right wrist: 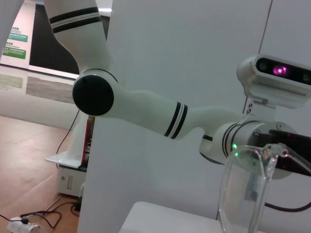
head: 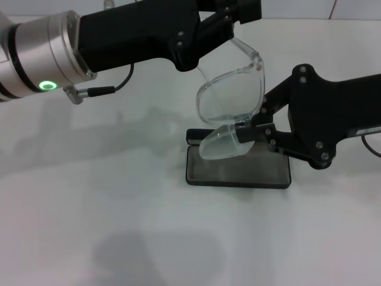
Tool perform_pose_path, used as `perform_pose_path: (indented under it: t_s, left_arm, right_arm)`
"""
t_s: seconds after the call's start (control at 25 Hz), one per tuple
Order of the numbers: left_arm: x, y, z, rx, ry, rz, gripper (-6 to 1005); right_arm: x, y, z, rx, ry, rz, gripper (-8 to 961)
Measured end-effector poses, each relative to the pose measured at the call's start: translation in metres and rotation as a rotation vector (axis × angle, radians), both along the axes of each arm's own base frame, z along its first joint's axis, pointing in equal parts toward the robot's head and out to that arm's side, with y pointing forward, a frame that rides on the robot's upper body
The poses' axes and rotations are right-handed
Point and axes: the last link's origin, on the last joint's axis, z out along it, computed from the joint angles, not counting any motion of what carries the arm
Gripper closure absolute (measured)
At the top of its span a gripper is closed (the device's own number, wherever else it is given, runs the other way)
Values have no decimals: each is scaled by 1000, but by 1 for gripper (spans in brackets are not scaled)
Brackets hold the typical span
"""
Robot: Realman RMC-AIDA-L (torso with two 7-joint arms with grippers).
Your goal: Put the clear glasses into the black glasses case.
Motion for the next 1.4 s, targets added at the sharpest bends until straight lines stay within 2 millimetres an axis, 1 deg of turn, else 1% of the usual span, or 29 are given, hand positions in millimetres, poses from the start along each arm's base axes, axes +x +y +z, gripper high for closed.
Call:
perform_pose_path:
  t_s: [0.32,0.64,1.4]
  left_arm:
    - [-3,-2,1,-1,4,-2,890]
    - [-3,-9,-2,-42,34,-51,890]
    - [-6,-17,4,-92,56,-105,891]
  right_arm:
    - [0,2,2,13,7,3,897]
    - [4,1,2,1,13,-7,897]
    - [7,-2,-1,-43,32,-9,897]
